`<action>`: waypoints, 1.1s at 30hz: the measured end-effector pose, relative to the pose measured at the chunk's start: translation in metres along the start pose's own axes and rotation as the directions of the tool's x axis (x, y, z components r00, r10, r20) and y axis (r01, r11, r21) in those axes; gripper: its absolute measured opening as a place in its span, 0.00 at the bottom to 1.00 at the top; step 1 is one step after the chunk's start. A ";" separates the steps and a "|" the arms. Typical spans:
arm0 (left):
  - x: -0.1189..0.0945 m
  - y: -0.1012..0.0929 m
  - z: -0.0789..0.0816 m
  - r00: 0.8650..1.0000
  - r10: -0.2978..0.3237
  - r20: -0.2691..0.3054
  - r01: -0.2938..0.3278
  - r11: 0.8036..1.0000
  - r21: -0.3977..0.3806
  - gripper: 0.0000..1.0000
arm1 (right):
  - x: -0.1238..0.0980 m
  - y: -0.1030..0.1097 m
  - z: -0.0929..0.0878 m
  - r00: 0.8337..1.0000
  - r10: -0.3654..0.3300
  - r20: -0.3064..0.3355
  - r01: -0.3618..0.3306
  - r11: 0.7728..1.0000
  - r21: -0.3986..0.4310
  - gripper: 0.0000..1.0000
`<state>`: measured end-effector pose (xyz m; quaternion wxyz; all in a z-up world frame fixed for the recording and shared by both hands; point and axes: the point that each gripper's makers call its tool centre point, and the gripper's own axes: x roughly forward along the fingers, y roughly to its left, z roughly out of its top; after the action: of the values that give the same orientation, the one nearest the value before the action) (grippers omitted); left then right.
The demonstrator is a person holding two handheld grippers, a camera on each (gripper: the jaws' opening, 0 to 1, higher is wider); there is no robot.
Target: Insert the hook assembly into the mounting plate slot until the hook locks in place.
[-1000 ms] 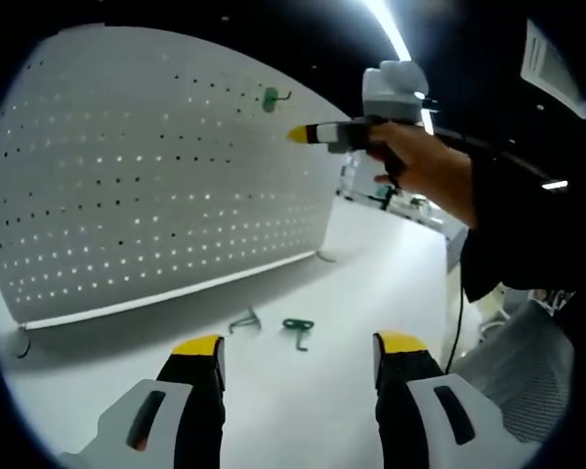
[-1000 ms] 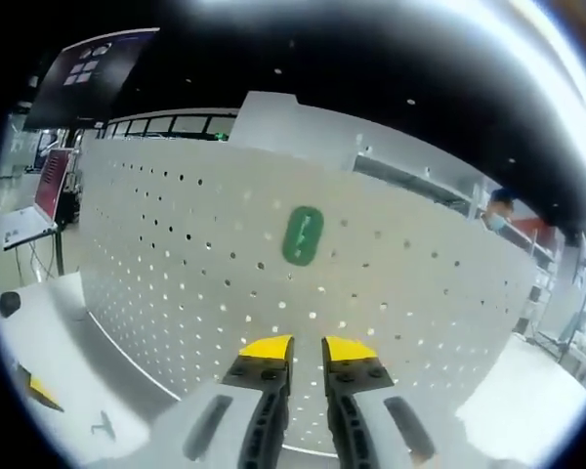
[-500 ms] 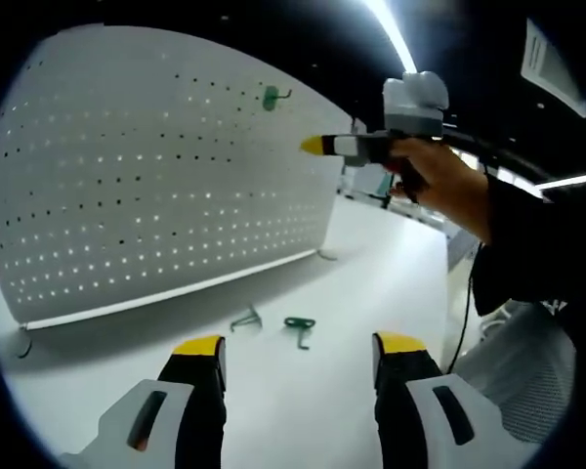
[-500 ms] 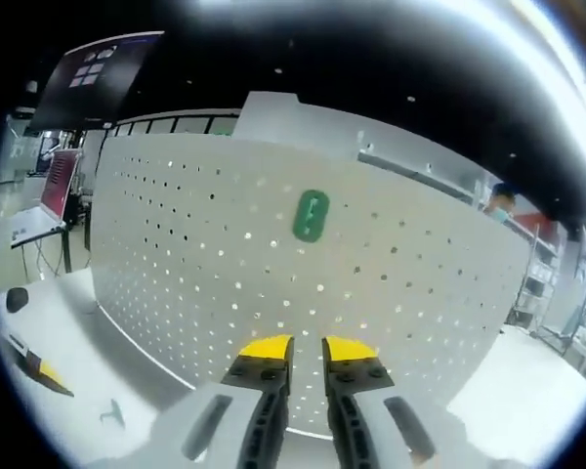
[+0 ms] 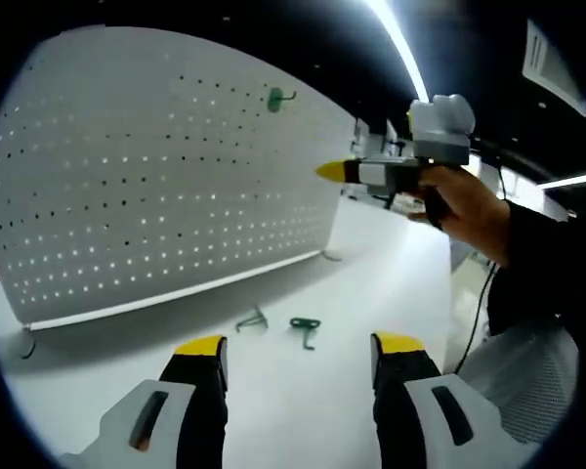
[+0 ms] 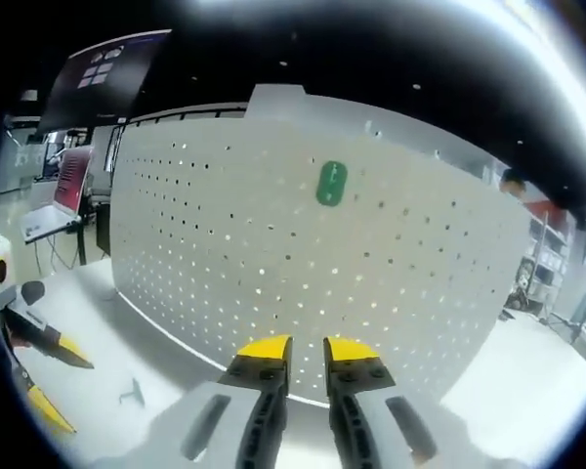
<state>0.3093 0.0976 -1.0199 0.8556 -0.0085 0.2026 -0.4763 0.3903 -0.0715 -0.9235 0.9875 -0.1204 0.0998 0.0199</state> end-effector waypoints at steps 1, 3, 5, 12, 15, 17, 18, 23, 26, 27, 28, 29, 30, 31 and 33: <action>0.000 0.000 0.000 1.000 0.001 0.000 -0.001 1.000 -0.001 0.60 | -0.002 0.001 -0.002 1.000 0.003 -0.002 -0.003 1.000 0.002 0.11; -0.001 0.001 0.000 1.000 0.004 0.002 -0.004 1.000 -0.001 0.60 | -0.006 0.005 -0.007 1.000 0.015 -0.009 -0.015 1.000 0.008 0.11; -0.001 0.002 0.001 1.000 0.006 0.002 -0.006 1.000 -0.001 0.59 | -0.011 0.011 -0.012 0.999 0.028 -0.018 -0.028 1.000 0.009 0.11; -0.001 0.004 0.001 1.000 0.012 0.003 -0.012 1.000 0.001 0.59 | -0.027 0.030 -0.030 0.996 0.075 -0.047 -0.075 0.997 0.010 0.12; -0.001 0.004 0.000 1.000 0.014 0.002 -0.014 1.000 0.001 0.59 | -0.037 0.039 -0.036 0.994 0.097 -0.052 -0.097 0.995 0.005 0.12; -0.001 0.004 0.000 1.000 0.014 0.001 -0.014 1.000 0.002 0.59 | -0.042 0.043 -0.038 0.993 0.106 -0.057 -0.106 0.994 0.006 0.12; -0.001 0.003 0.000 1.000 0.013 -0.001 -0.013 1.000 0.002 0.59 | -0.046 0.046 -0.039 0.992 0.114 -0.056 -0.114 0.993 0.008 0.12; -0.001 0.002 -0.002 1.000 0.011 -0.006 -0.011 1.000 0.005 0.59 | -0.057 0.051 -0.041 0.990 0.131 -0.052 -0.130 0.991 0.019 0.13; -0.001 0.003 -0.001 1.000 0.012 -0.005 -0.012 1.000 0.003 0.59 | -0.066 0.056 -0.044 0.989 0.137 -0.053 -0.137 0.990 0.021 0.13; -0.001 0.003 -0.001 1.000 0.012 -0.004 -0.012 1.000 0.003 0.59 | -0.068 0.058 -0.045 0.989 0.140 -0.053 -0.139 0.990 0.023 0.13; -0.001 0.003 -0.002 1.000 0.011 -0.005 -0.011 1.000 0.003 0.59 | -0.070 0.059 -0.045 0.988 0.143 -0.053 -0.142 0.990 0.024 0.13; -0.001 0.003 -0.002 1.000 0.011 -0.006 -0.011 1.000 0.004 0.59 | -0.072 0.061 -0.046 0.988 0.146 -0.051 -0.145 0.989 0.022 0.13; -0.001 0.002 -0.002 1.000 0.010 -0.008 -0.010 1.000 0.004 0.58 | -0.073 0.062 -0.047 0.988 0.148 -0.051 -0.147 0.989 0.020 0.13; -0.001 0.002 -0.003 1.000 0.010 -0.009 -0.009 1.000 0.005 0.58 | -0.073 0.063 -0.048 0.987 0.152 -0.051 -0.151 0.988 0.021 0.13; 0.000 0.002 -0.005 1.000 0.009 -0.015 -0.009 1.000 0.007 0.58 | -0.071 0.063 -0.049 0.986 0.157 -0.054 -0.156 0.988 0.021 0.14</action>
<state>0.3092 0.1000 -1.0244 0.8563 -0.0011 0.2074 -0.4730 0.3069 -0.0232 -0.9703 0.9807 -0.1044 0.1363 0.0931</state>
